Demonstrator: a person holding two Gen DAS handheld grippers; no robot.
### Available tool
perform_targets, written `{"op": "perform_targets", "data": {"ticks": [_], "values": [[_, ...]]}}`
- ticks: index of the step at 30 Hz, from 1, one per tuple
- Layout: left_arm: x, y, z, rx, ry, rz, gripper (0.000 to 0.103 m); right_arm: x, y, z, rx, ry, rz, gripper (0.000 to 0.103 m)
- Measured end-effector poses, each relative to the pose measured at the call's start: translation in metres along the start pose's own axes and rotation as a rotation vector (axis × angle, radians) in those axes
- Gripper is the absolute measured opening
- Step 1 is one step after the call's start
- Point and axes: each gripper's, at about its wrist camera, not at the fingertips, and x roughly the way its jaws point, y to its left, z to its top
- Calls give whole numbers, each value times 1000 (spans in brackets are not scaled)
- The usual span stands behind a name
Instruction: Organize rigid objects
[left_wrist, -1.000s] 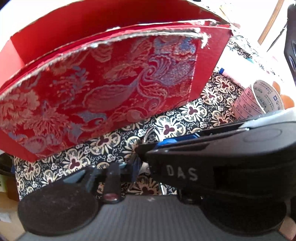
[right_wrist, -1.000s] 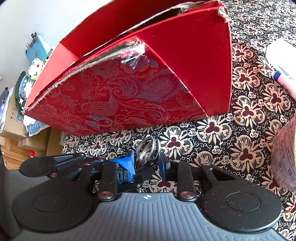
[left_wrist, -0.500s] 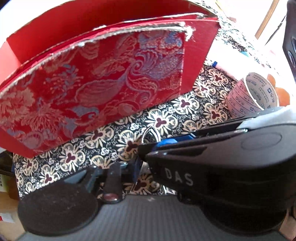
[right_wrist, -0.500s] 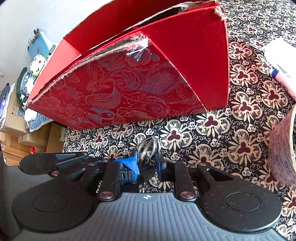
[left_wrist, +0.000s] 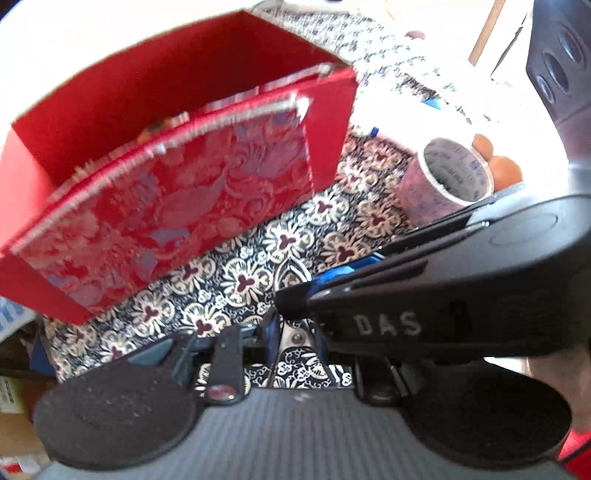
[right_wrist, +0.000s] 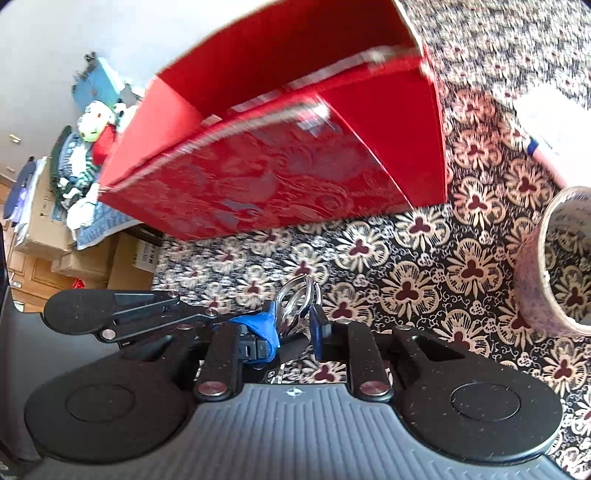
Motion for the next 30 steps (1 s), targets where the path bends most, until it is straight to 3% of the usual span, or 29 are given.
{"op": "perform_targets", "data": {"ticks": [7,19,26,30], "values": [[-40,-4,2,32,-85,18,15,-34,18,-1,-43,-76,40,0],[-109,2,22,69,-311,77,14,-78,56,27,-173,-261,66,0],[-90,27,19,1,-293,38,14,-57,42,33,-133,-246,103,0],[-60,35,2,-45,-230,-12,15,-26,25,27,-119,-180,27,6]]}}
